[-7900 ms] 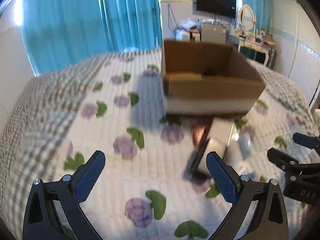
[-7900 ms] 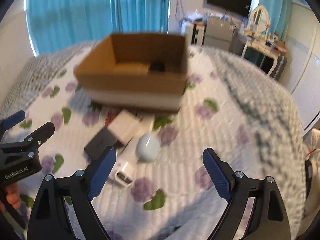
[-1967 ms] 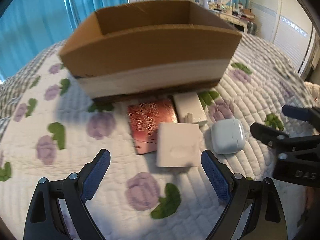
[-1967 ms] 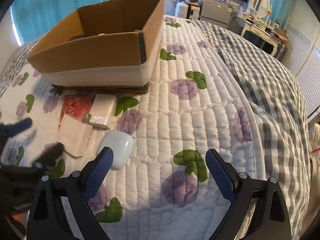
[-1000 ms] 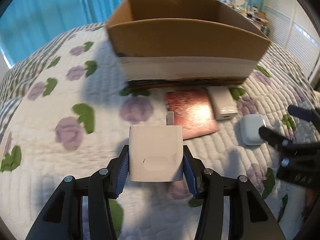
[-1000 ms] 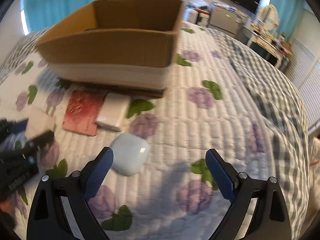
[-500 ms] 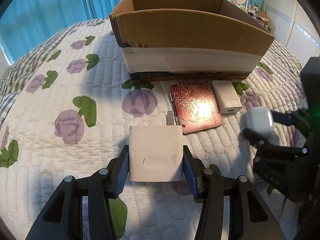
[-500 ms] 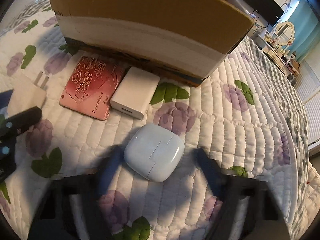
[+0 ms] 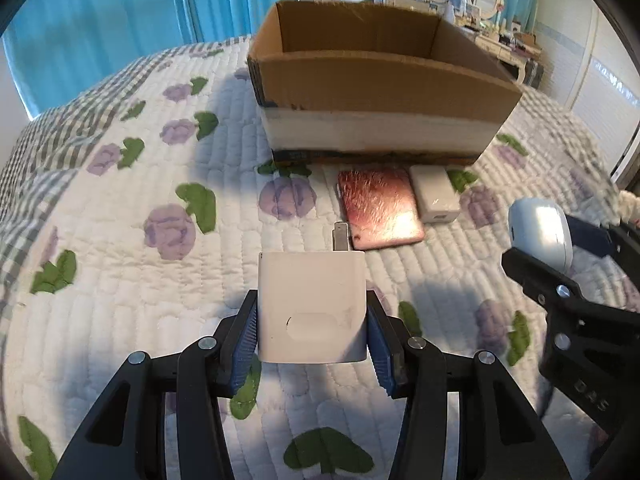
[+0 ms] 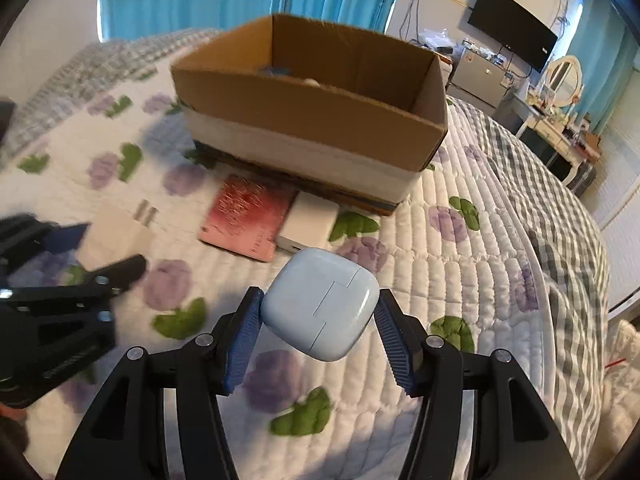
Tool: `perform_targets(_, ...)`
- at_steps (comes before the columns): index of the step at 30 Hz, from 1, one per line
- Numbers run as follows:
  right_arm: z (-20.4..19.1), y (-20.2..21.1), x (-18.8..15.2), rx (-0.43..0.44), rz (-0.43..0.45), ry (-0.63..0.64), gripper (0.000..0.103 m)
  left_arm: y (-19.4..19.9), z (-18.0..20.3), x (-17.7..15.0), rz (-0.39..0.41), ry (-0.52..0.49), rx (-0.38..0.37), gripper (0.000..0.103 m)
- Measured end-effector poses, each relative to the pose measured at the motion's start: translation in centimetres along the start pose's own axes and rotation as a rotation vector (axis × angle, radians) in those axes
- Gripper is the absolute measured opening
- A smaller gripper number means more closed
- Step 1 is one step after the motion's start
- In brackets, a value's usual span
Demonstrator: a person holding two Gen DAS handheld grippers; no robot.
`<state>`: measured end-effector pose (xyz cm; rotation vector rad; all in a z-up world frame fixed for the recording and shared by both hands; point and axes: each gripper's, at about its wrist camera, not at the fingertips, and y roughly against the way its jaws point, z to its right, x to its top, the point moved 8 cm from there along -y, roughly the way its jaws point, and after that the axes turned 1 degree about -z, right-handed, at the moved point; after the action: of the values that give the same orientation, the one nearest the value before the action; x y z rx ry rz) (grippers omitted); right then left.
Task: Organize rigid objects
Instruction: 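Place the earbud case and white charger into the box and open both tools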
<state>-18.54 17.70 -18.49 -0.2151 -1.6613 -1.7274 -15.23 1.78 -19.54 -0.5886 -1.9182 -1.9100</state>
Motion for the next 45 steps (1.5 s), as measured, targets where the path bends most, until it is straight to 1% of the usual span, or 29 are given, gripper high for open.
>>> perform_targets(3, 0.2, 2.0, 0.7, 0.034, 0.026, -0.038, 0.057, 1.9, 0.0, 1.0, 0.037, -0.009, -0.010, 0.050)
perform_targets(6, 0.4, 4.1, 1.4, 0.024, 0.062, -0.040, 0.057, 3.8, -0.1, 2.9, 0.078, -0.022, -0.029, 0.050)
perform_targets(8, 0.9, 5.2, 2.8, 0.023, 0.090, -0.043, 0.057, 5.0, -0.2, 4.5, 0.106, -0.034, -0.040, 0.050)
perform_targets(11, 1.3, 6.7, 5.4, 0.034, 0.133, -0.043, 0.057, 6.1, -0.4, 7.3, 0.140, -0.039, -0.060, 0.050)
perform_targets(14, 2.3, 8.0, 8.7, 0.009, 0.186, -0.034, 0.057, 7.0, -0.6, 10.6, 0.179, -0.047, -0.065, 0.050)
perform_targets(17, 3.1, 8.4, 12.0, 0.026, 0.224, -0.038, 0.057, 7.4, -0.7, 13.9, 0.210, -0.045, -0.083, 0.050)
perform_targets(19, 3.5, 8.2, 13.9, 0.029, 0.240, -0.040, 0.057, 7.3, -0.7, 15.9, 0.226, -0.054, -0.074, 0.050)
perform_targets(23, 5.0, 6.2, 18.1, 0.050, 0.244, -0.067, 0.057, 6.0, -0.6, 19.3, 0.250, -0.083, -0.030, 0.050)
perform_targets(26, 6.0, 3.6, 20.1, 0.064, 0.212, -0.086, 0.057, 4.5, -0.7, 21.0, 0.260, -0.081, -0.028, 0.050)
perform_targets(29, 7.0, 0.0, 21.5, 0.042, 0.165, -0.085, 0.057, 2.4, -0.3, 22.4, 0.264, -0.092, -0.048, 0.050)
perform_targets(32, 7.6, -3.8, 22.0, 0.041, 0.112, -0.077, 0.057, 0.4, 0.2, 23.2, 0.259, -0.117, -0.050, 0.050)
perform_targets(35, 8.0, -7.0, 22.0, 0.030, 0.067, -0.063, 0.057, -0.6, 0.5, 23.5, 0.269, -0.132, -0.060, 0.050)
perform_targets(38, 8.1, -9.4, 21.9, 0.043, 0.038, -0.049, 0.057, -1.2, 0.8, 23.7, 0.267, -0.143, -0.063, 0.050)
perform_targets(39, 8.1, -9.8, 21.9, 0.040, 0.037, -0.037, 0.057, -1.5, 0.8, 23.7, 0.266, -0.146, -0.062, 0.050)
perform_targets(41, 8.2, -10.3, 22.0, 0.001, 0.052, -0.012, 0.057, -1.9, 0.8, 23.6, 0.262, -0.152, -0.060, 0.050)
perform_targets(45, 8.5, -10.8, 22.0, 0.029, 0.041, -0.027, 0.057, -2.6, 0.8, 23.0, 0.245, -0.158, -0.051, 0.050)
